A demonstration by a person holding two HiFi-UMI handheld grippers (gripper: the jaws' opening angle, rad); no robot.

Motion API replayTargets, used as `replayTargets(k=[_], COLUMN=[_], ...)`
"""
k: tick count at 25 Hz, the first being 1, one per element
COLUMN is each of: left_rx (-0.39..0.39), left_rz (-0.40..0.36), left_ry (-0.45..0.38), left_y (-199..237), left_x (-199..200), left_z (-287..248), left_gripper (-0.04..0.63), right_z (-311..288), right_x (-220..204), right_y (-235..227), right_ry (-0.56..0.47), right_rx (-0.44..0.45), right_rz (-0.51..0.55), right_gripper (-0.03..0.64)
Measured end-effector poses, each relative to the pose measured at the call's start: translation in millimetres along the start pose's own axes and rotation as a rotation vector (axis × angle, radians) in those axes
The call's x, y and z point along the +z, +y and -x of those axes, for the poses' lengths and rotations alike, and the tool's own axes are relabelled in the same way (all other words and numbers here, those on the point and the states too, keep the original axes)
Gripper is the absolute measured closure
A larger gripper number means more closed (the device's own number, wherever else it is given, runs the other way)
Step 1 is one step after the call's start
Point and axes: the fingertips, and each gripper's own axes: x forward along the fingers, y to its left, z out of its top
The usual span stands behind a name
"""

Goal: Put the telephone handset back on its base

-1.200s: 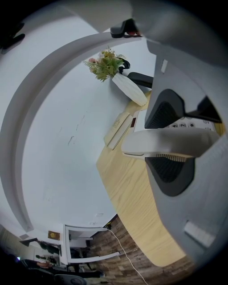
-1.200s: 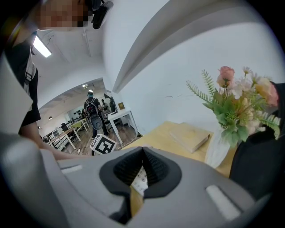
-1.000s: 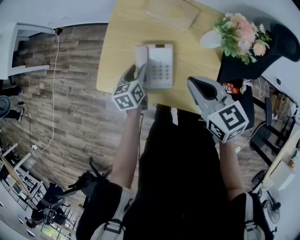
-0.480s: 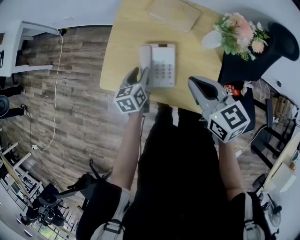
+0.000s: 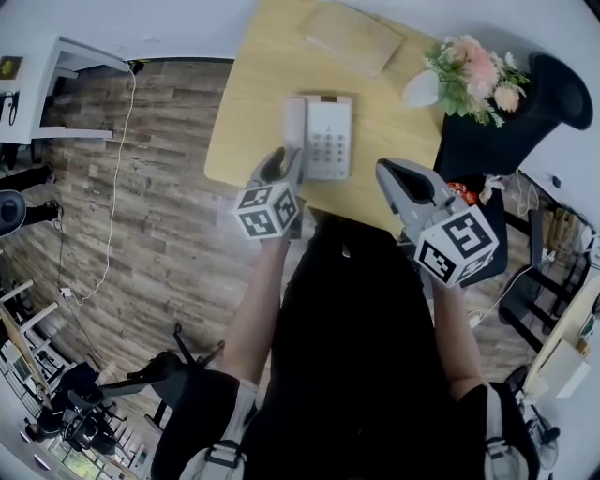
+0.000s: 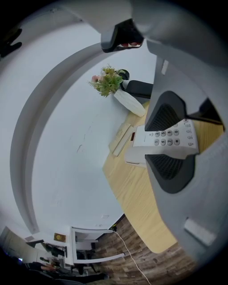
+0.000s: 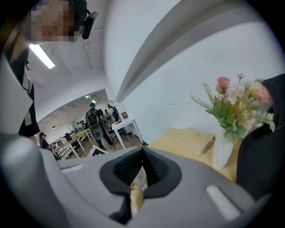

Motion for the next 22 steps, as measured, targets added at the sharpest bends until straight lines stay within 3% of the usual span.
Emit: replayTargets(k=[8, 22], left_rx=[0.004, -0.01], left_rz=[-0.028, -0.127], left_ry=[-0.033, -0.169], left_y=[-24, -97], left_x=[8, 46], left_z=[26, 92], left_gripper=[0.447, 0.497], right_z=[9, 52], right_x=[1, 14], right_y=[8, 13], right_ry=[-0.024, -0.102], right_rx=[0.062, 0.105], right_rz=[-0.002, 0.046], right_gripper=[0.615, 0.615])
